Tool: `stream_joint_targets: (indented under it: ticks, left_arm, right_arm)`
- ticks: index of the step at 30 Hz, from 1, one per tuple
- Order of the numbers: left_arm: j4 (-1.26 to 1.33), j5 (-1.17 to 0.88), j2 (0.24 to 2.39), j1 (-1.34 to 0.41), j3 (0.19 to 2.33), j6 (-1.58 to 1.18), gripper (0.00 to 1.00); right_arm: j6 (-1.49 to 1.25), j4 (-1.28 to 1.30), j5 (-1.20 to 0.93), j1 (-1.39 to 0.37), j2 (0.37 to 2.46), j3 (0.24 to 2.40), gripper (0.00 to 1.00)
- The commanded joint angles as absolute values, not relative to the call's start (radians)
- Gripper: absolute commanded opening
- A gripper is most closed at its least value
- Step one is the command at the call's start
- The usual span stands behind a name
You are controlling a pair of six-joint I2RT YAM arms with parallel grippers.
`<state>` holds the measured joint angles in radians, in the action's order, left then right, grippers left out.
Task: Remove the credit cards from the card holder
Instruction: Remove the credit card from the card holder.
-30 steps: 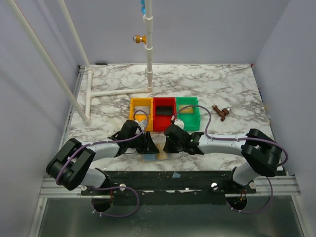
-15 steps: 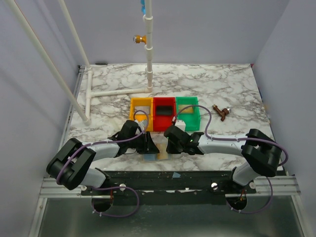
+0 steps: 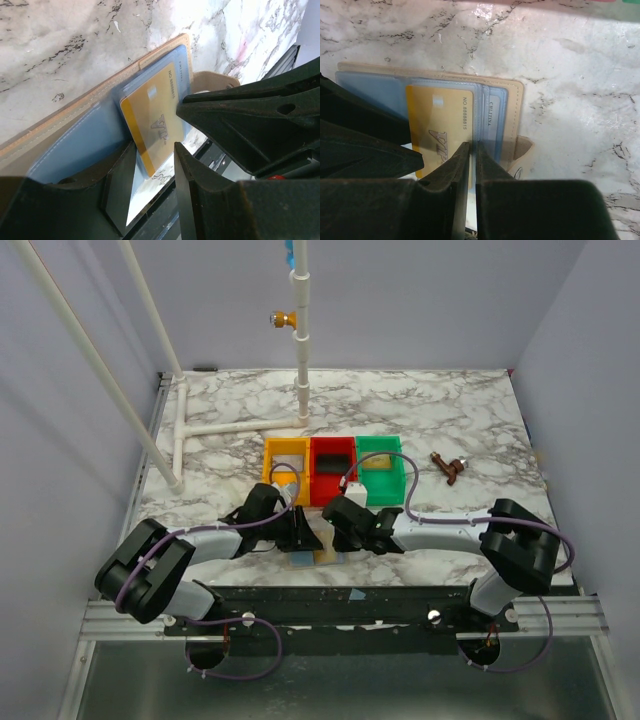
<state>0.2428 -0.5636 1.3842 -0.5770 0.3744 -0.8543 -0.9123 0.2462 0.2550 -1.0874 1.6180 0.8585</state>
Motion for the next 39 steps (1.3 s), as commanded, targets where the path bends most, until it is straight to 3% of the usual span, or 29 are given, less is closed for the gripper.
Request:
stream_joint_targets:
  ticks: [1,8,14,17,39]
  left_arm:
    - [0.319,-0.589,1.406,-0.574,0.351,-0.881,0.38]
    - [0.507,-0.653,1.425,-0.572,0.295,-0.996,0.23]
    - [0.515,-0.661,1.399,-0.569,0.288,-1.009,0.12]
    - [0.52,-0.668,1.392,-0.565,0.286,-1.017,0.0]
    - [0.295,-0.651,1.311,-0.483,0.301,-0.865,0.0]
  right_arm:
    - [-0.916,0.273,0.243,-1.111,1.679,0.846,0.1]
    - [-0.933,0.26,0.232,-1.111,1.678,0.831,0.09]
    - [-0.941,0.241,0.216,-1.111,1.685,0.816,0.09]
    - [-0.945,0.239,0.219,-1.111,1.685,0.813,0.09]
    - [-0.954,0.356,0.349,-1.111,1.692,0.801,0.09]
